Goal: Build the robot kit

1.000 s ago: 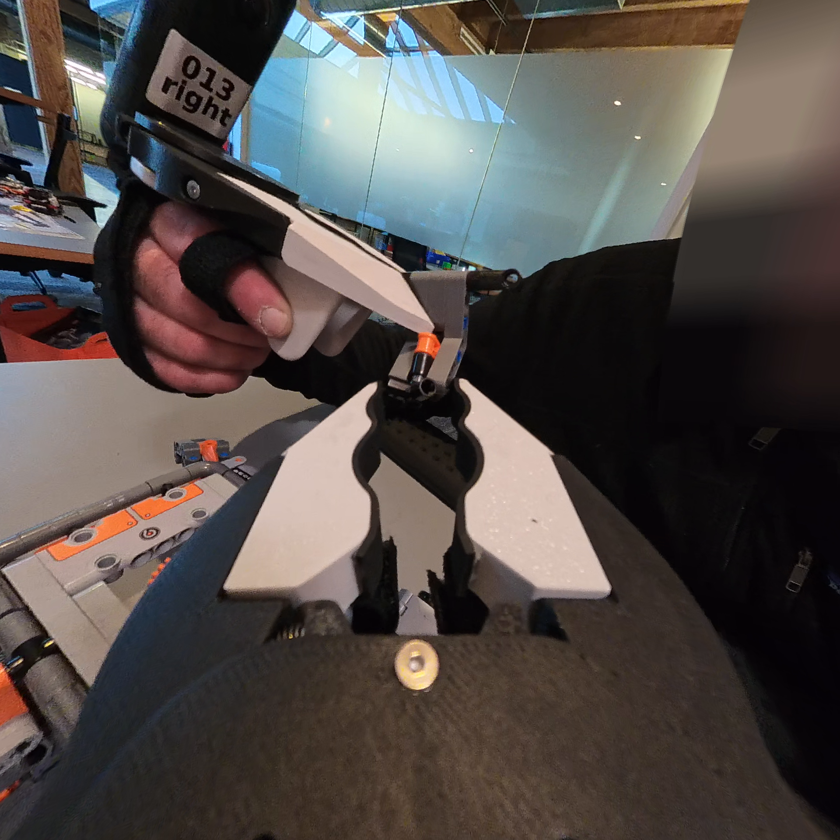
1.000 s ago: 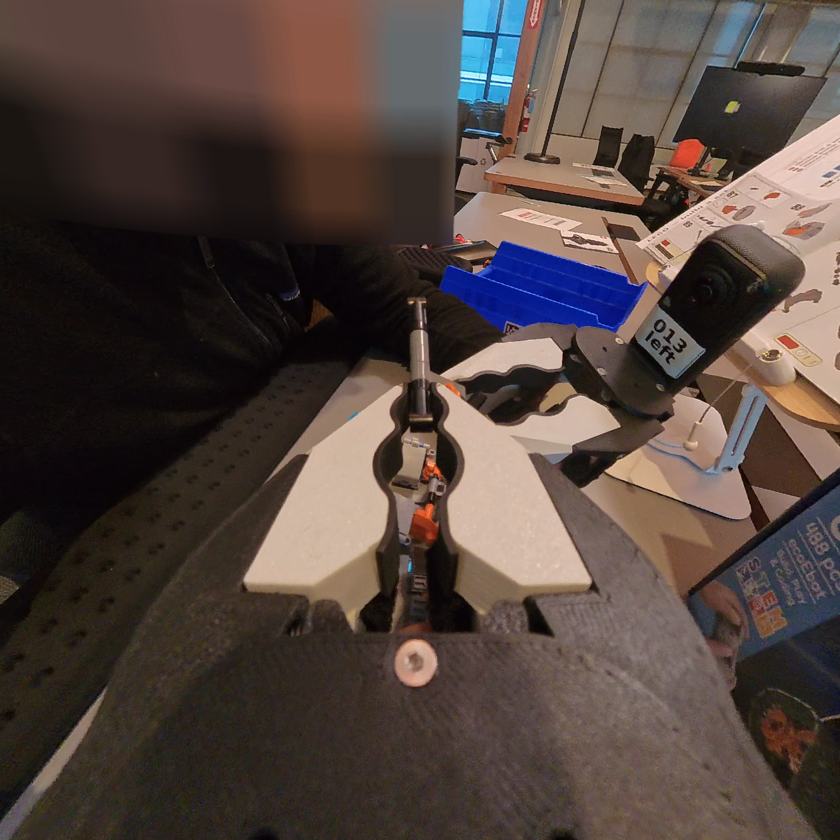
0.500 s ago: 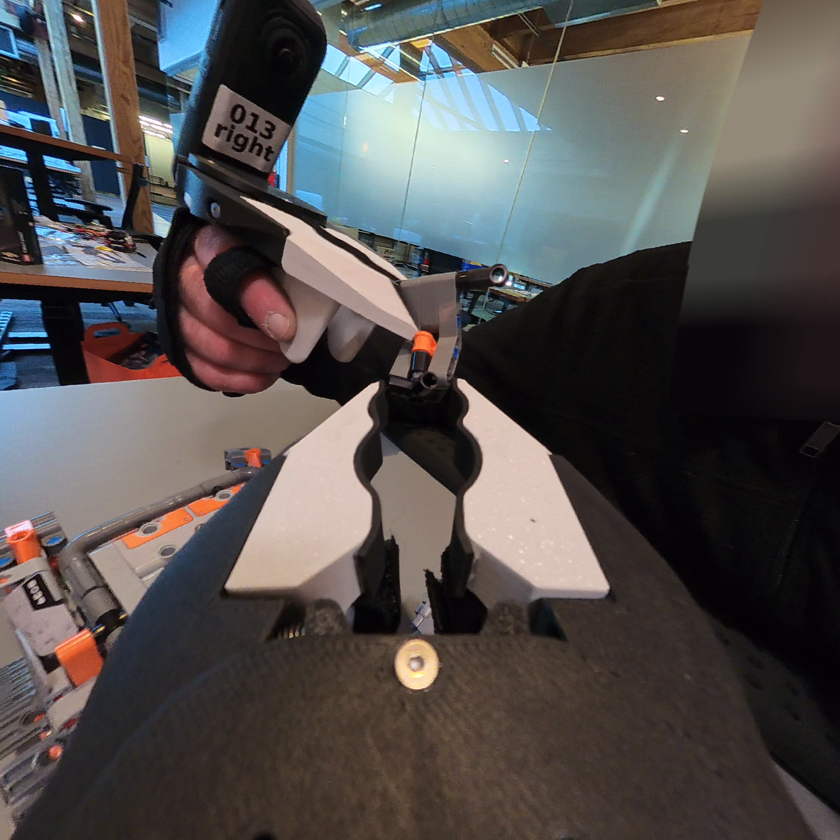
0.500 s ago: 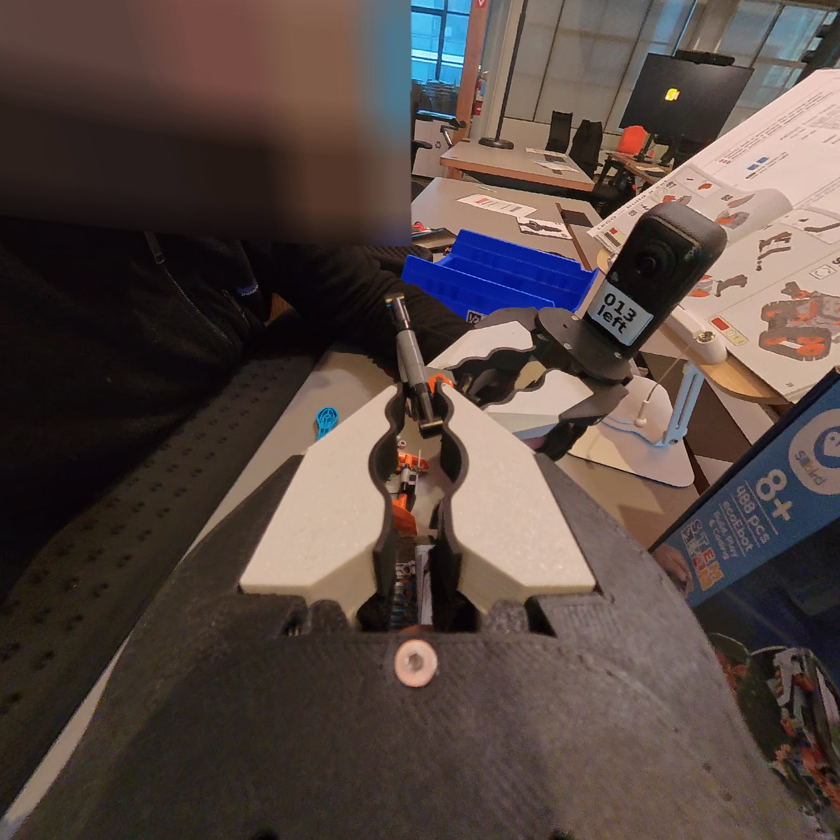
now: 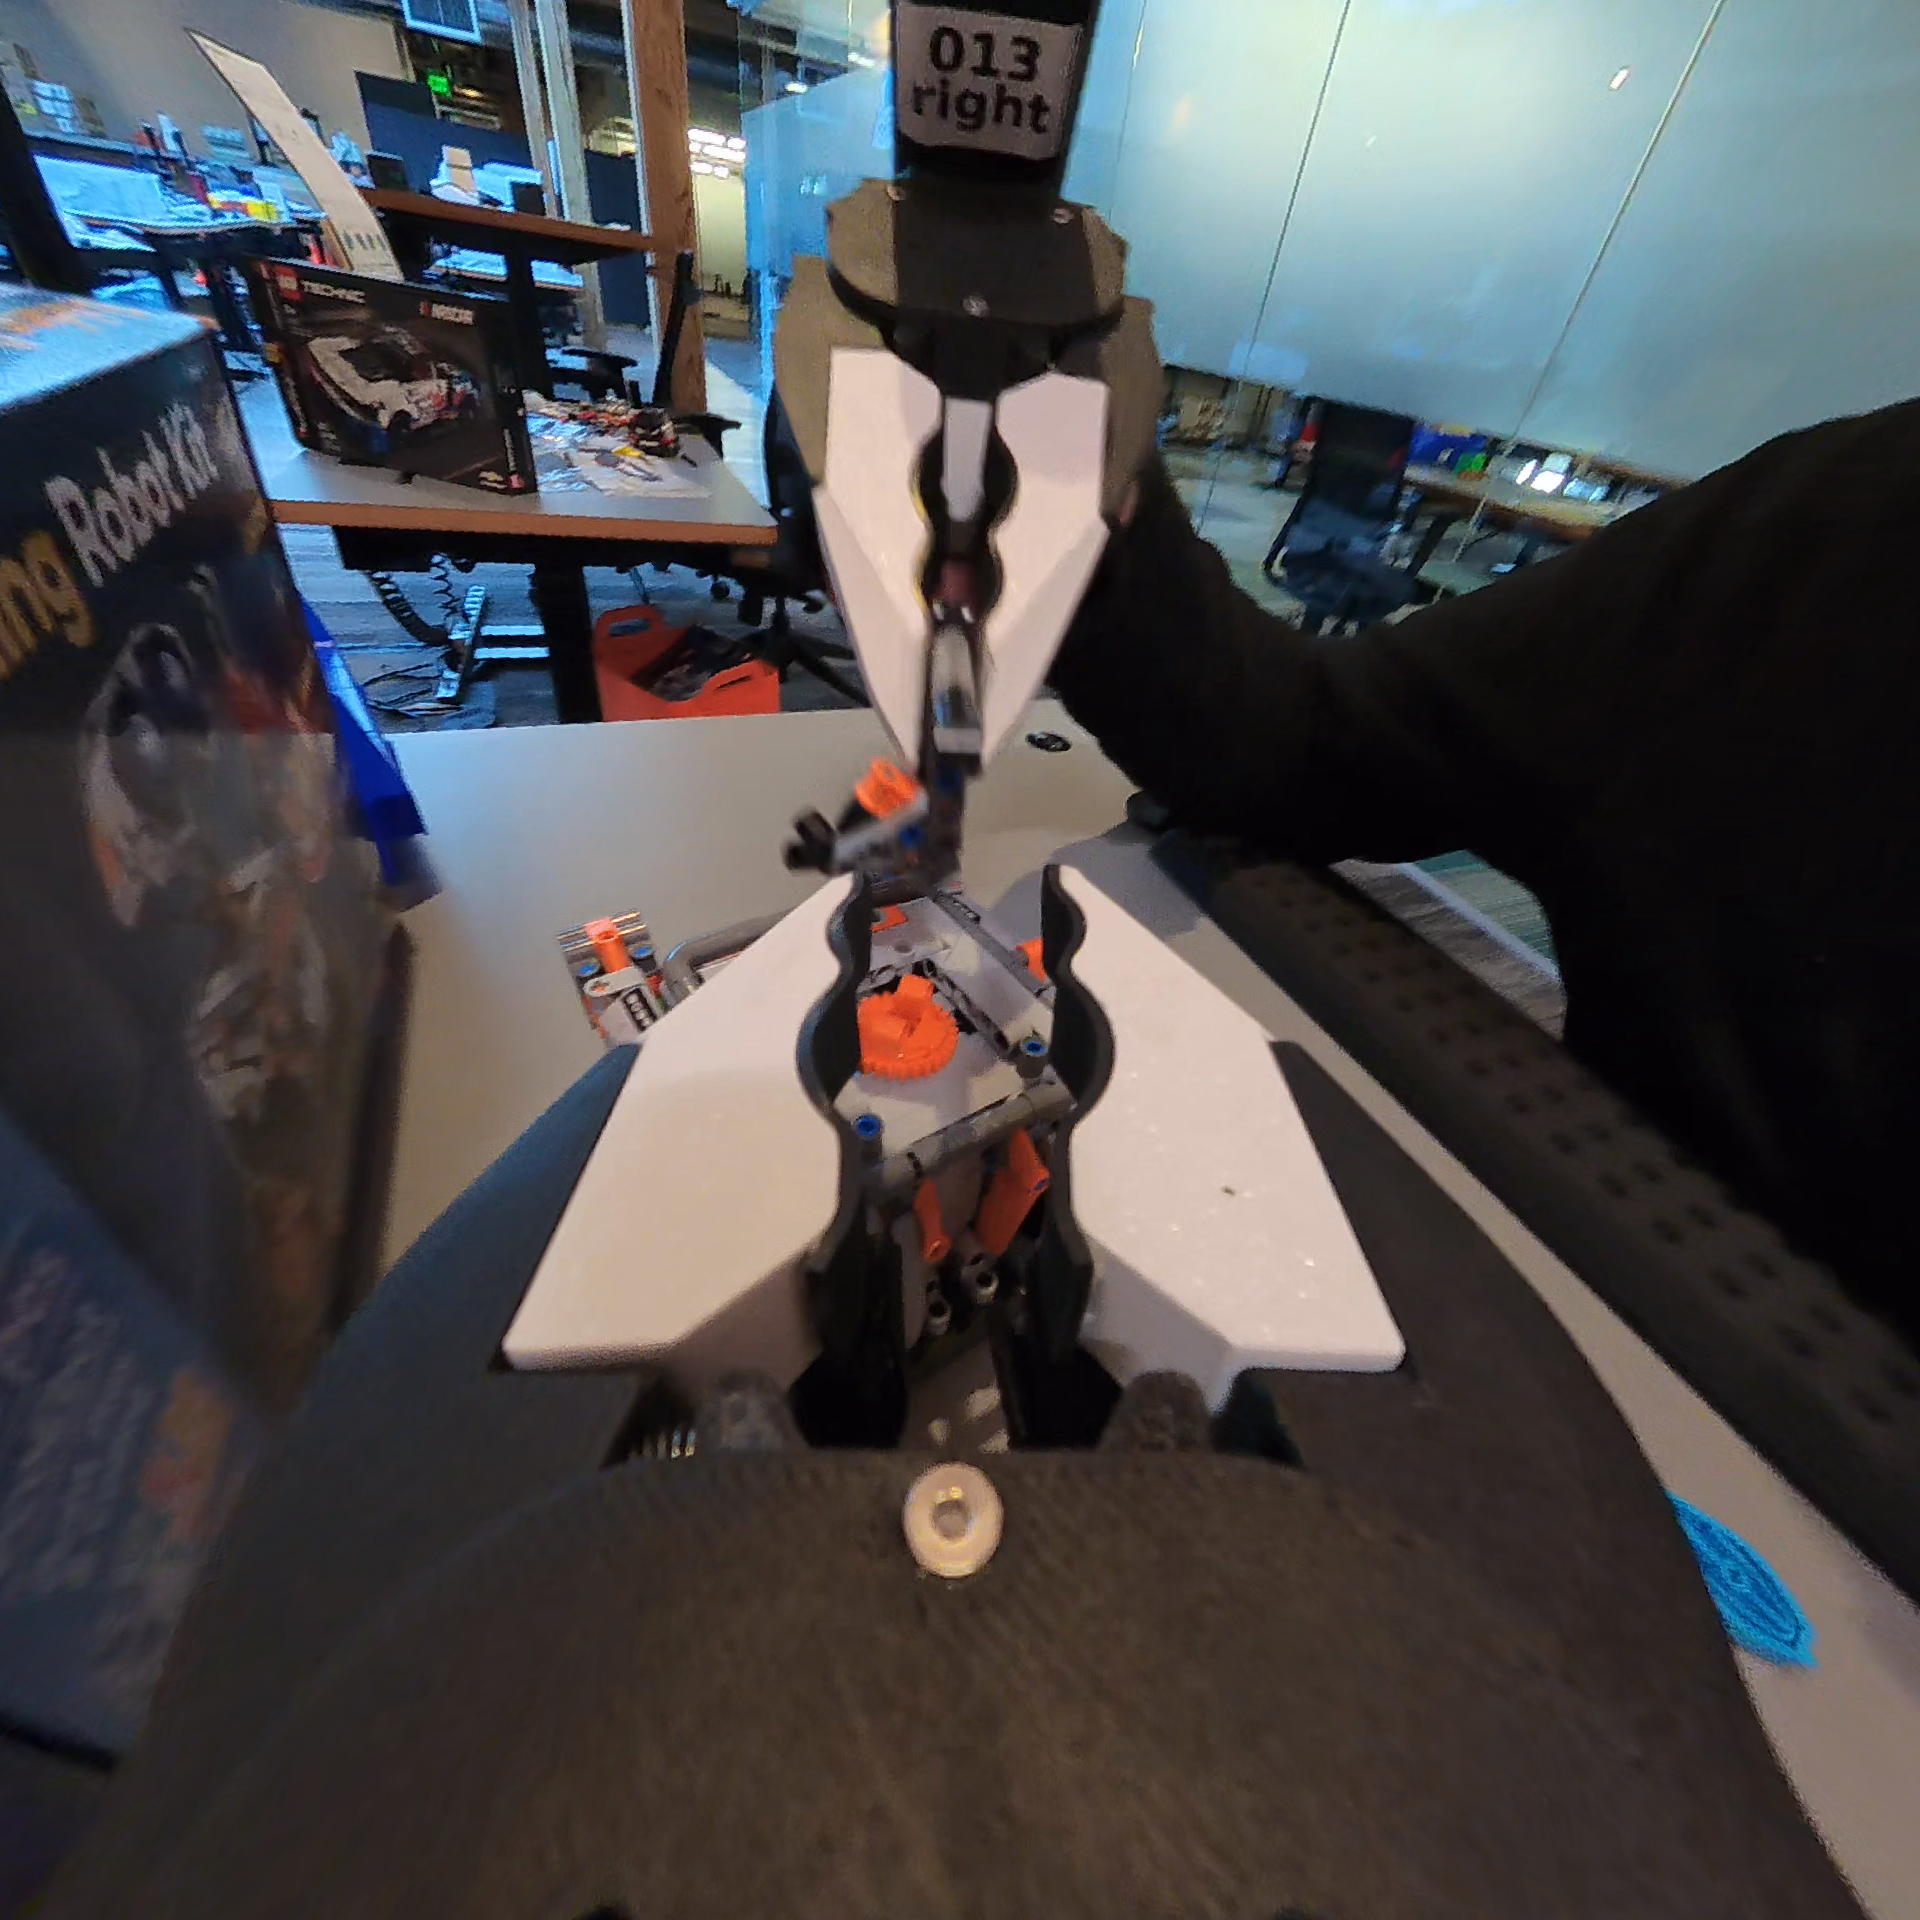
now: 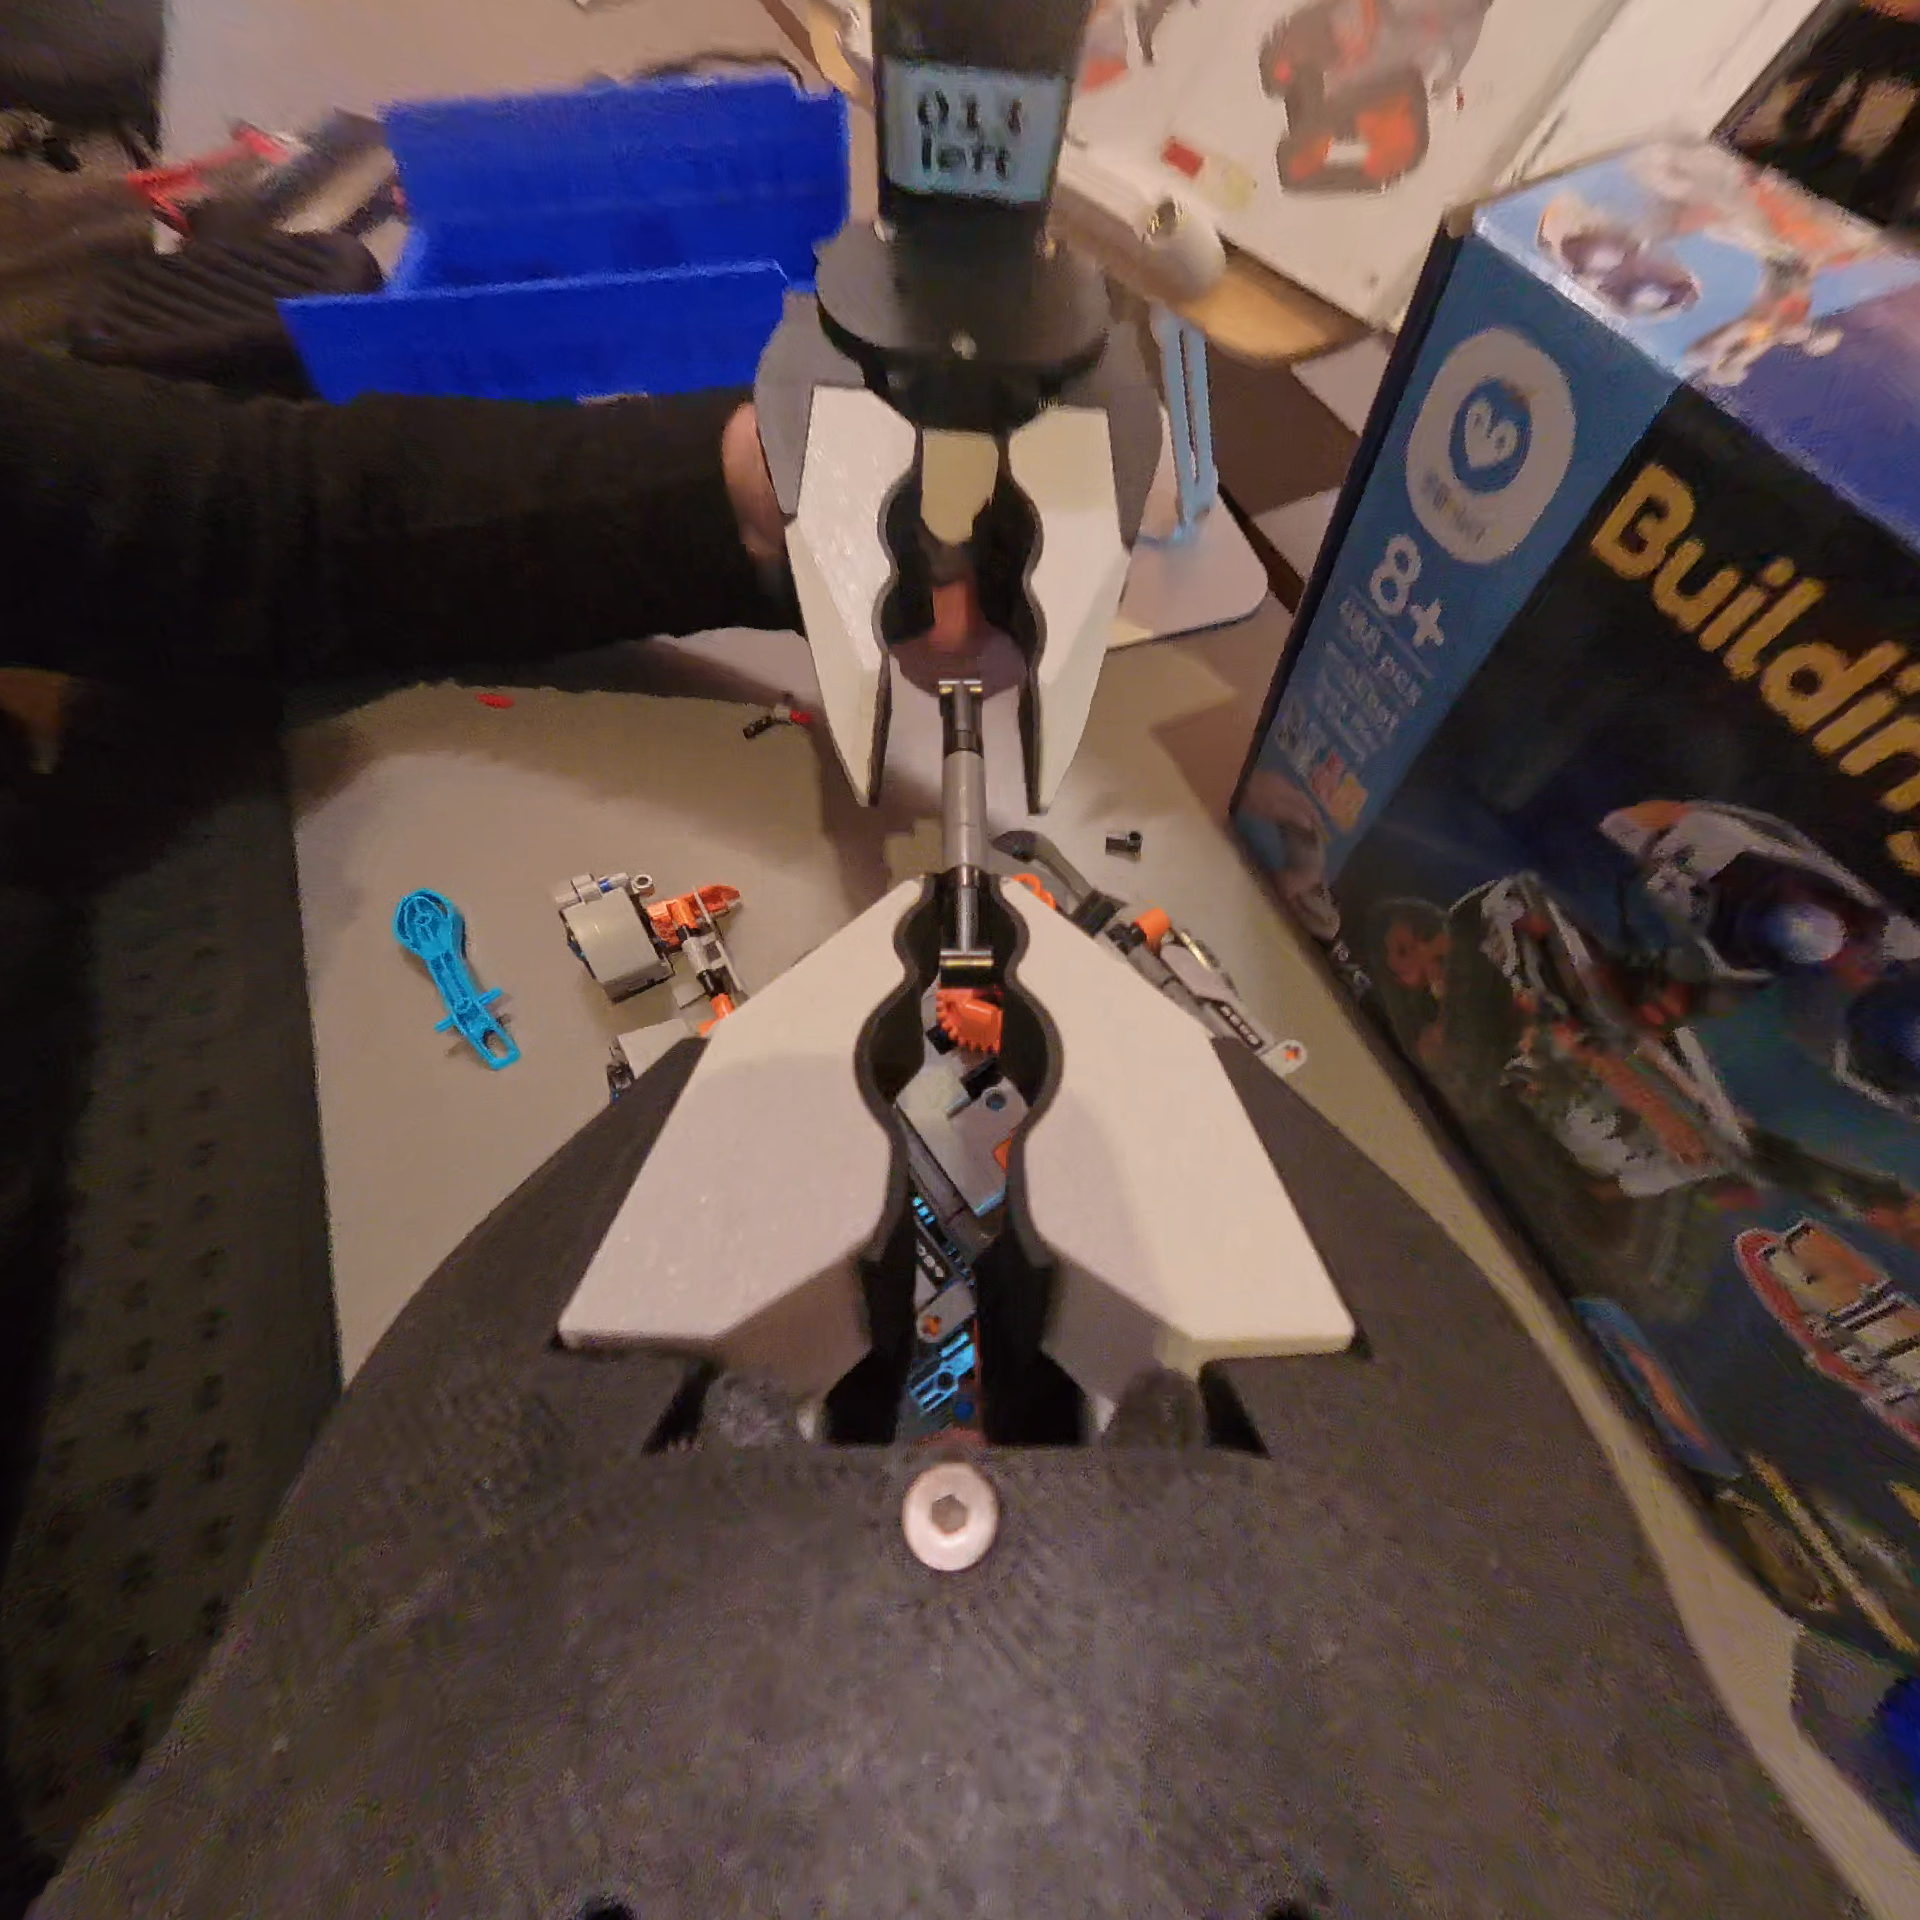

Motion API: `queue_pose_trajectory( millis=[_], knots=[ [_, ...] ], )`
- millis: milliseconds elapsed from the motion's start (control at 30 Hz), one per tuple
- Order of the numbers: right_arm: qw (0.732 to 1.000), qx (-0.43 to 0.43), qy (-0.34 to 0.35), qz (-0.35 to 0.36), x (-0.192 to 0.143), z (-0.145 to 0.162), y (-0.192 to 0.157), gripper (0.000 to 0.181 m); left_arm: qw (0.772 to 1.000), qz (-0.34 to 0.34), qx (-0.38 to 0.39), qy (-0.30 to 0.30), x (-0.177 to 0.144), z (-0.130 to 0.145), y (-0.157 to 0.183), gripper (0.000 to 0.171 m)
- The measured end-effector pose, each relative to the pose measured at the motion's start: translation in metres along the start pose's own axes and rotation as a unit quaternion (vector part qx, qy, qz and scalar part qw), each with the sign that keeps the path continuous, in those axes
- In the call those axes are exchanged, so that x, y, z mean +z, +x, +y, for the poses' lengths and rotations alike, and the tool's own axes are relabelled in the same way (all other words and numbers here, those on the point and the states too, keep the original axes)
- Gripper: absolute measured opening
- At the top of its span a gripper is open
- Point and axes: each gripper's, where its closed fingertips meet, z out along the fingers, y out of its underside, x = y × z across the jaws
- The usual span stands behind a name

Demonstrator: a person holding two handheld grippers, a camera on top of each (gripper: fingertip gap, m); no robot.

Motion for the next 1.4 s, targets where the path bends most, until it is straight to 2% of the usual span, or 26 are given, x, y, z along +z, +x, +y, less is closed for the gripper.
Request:
queue_pose_trajectory(
  millis=[200,367,533,800,900,1033,1200,1267,1333,1400],
  knots=[
    [0.996,0.022,-0.067,0.059,0.018,0.017,0.002,0.005,0.999,-0.021,0.01,-0.025,0.006,0.007,-0.004,0.03],
    [0.993,0.037,-0.074,0.081,0.022,0.017,0.0,0.005,0.999,-0.021,0.007,-0.029,0.009,0.009,-0.004,0.013],
    [0.99,0.031,-0.085,0.107,0.027,0.023,0.002,0.005,0.999,-0.015,-0.004,-0.039,0.008,0.017,-0.007,0.011],
    [0.989,0.033,-0.088,0.112,0.028,0.026,0.0,0.007,0.999,-0.009,0.006,-0.048,0.011,0.019,-0.005,0.009],
    [0.99,0.03,-0.094,0.097,0.028,0.026,-0.008,0.023,0.999,-0.001,0.008,-0.046,0.011,0.02,-0.003,0.008],
    [0.991,0.016,-0.097,0.089,0.024,0.024,-0.009,0.027,0.999,0.007,0.014,-0.046,0.011,0.02,-0.002,0.007],
    [0.994,0.025,-0.08,0.076,0.012,0.021,-0.005,0.024,0.999,0.013,0.012,-0.042,0.01,0.02,-0.003,0.007],
    [0.995,0.025,-0.072,0.065,0.013,0.02,-0.007,0.019,0.999,0.02,0.011,-0.039,0.01,0.02,-0.003,0.007],
    [0.994,0.011,-0.074,0.076,0.016,0.02,-0.006,0.008,0.999,0.025,0.01,-0.037,0.009,0.02,-0.002,0.007],
    [0.993,0.006,-0.076,0.086,0.017,0.019,-0.005,0.005,0.999,0.026,0.013,-0.037,0.009,0.021,-0.001,0.008]
  ],
)
